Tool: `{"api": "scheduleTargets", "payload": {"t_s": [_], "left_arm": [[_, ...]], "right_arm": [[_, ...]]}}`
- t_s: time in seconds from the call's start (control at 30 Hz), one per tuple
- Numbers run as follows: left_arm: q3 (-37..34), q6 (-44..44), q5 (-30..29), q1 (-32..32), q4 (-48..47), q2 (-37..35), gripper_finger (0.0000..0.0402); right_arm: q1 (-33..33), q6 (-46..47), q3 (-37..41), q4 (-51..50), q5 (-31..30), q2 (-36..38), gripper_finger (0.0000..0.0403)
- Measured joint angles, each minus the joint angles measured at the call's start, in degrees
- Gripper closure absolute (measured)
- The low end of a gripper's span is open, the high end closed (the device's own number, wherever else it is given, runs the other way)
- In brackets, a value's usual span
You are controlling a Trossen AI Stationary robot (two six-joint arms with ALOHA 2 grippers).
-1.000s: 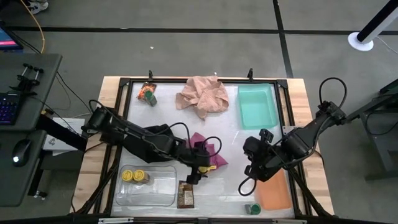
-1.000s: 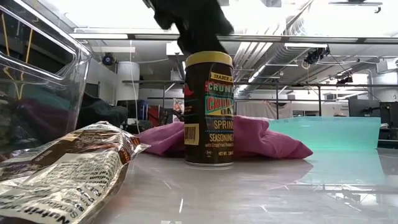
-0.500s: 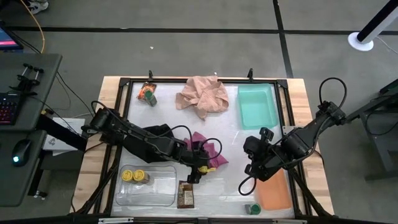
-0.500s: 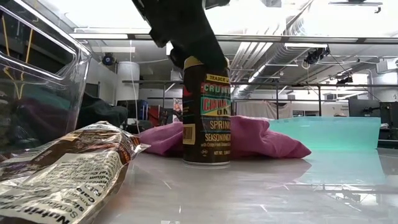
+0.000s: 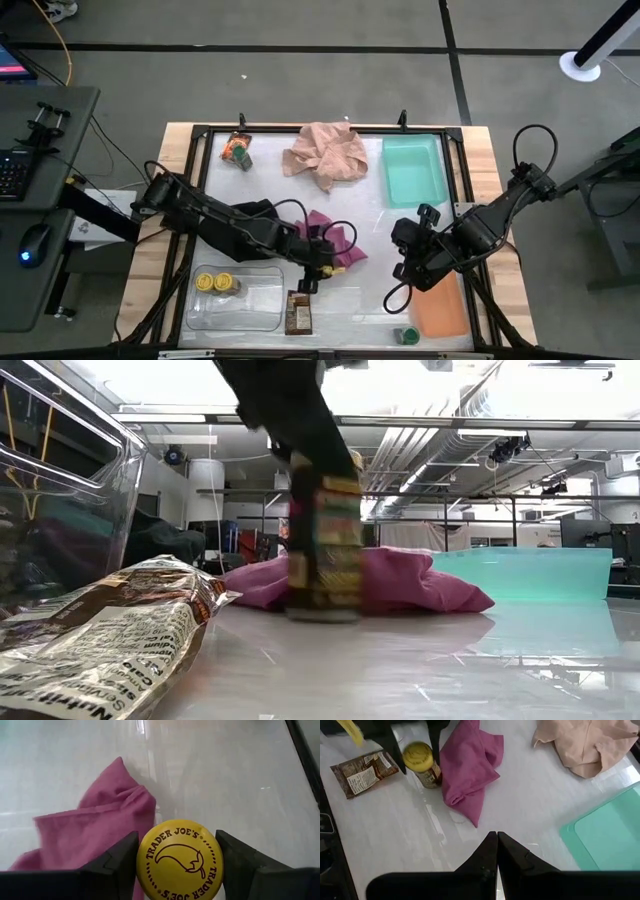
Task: Sort spices by type
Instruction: Put the yellow seasoning bottle into the transparent bin
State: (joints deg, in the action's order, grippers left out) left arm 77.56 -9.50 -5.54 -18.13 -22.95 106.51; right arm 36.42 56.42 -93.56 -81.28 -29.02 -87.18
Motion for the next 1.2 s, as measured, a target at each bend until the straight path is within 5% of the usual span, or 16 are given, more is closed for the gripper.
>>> {"api": "scheduleTargets", "payload": {"t_s": [0.27, 0.47, 0.73, 0.87, 1.2], "left_arm": [[2.7, 3.2, -6.4, 0.9, -12.3, -17.8, 0.0212], [-0.9, -8.1, -7.6, -12.1, -23.6, -29.2, 0.0212], [-13.7, -27.7, -17.3, -32.3, -22.5, -27.5, 0.0212], [-17.3, -30.9, -21.1, -31.6, -20.2, -25.7, 0.0212], [-21.5, -33.8, -14.6, -29.0, -21.0, -23.8, 0.0212]], "right_arm": [[-0.4, -1.5, 0.0, -0.5, -4.0, 0.0, 0.0403], [-2.2, -3.8, 0.0, -0.7, -4.5, 0.0, 0.0403], [-4.4, -6.4, 0.0, -0.7, -5.0, 0.0, 0.0403], [-5.6, -6.6, 0.0, -0.6, -5.1, 0.0, 0.0403], [-6.1, -6.2, 0.0, -0.4, -4.8, 0.0, 0.0403]]}}
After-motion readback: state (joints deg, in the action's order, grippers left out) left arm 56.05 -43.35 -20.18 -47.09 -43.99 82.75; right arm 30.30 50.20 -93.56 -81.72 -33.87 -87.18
